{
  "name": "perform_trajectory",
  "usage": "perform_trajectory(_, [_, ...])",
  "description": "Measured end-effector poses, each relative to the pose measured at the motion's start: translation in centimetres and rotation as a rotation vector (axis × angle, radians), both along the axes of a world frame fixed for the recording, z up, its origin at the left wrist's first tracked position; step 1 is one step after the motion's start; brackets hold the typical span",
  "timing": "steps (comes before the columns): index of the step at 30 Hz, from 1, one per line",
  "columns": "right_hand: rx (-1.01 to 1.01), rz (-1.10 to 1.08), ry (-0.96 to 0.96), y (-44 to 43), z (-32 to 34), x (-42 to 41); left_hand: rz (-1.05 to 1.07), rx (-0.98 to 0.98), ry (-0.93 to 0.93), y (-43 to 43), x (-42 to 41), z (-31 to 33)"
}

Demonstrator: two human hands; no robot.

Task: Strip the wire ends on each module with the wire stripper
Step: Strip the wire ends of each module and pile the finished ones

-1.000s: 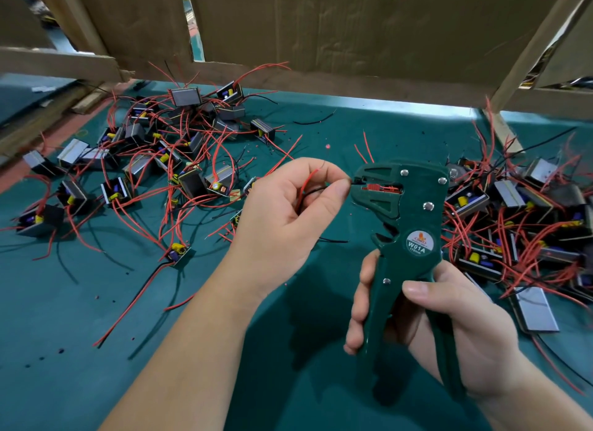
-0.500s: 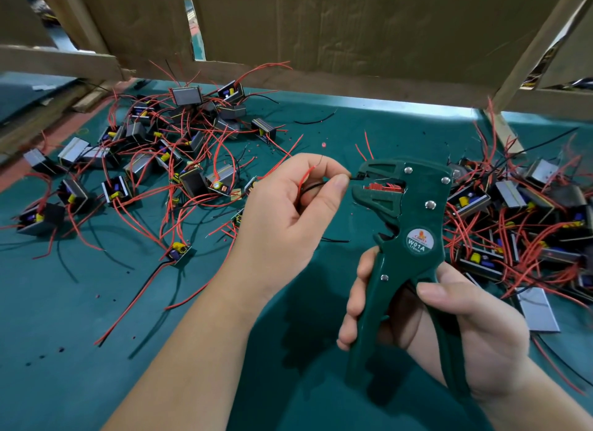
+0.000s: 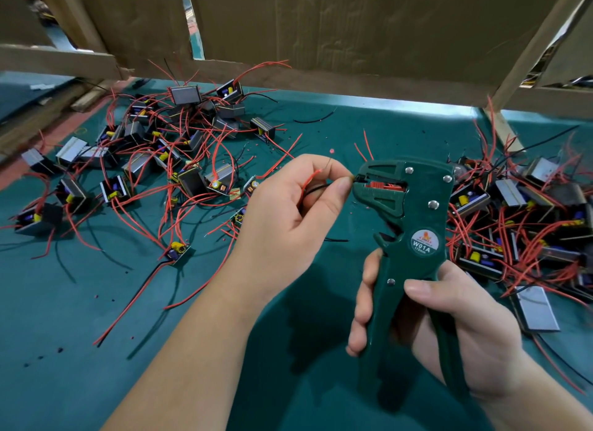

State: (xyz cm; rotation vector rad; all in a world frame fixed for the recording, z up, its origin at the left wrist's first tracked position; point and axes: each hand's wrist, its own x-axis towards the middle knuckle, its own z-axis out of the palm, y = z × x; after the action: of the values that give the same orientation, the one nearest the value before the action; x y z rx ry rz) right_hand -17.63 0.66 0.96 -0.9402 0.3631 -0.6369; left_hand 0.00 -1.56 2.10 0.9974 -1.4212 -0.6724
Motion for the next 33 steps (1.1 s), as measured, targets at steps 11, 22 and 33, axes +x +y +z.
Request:
perform_trajectory(11, [0.08, -0.106, 0.046, -0.4, 0.3, 0.0, 0.002, -0.02, -0.031, 0.0, 0.0, -0.1])
perform_trajectory(22, [0.237, -0.361, 0.136, -1.0, 0.5, 0.5, 0.013, 0.16, -0.335, -1.0, 0.8, -1.7])
perform_trajectory(33, [0.216, -0.246, -0.012, -1.4, 0.0, 0.1, -0.011, 0.482, 0.57, -1.3, -0.1, -0.7])
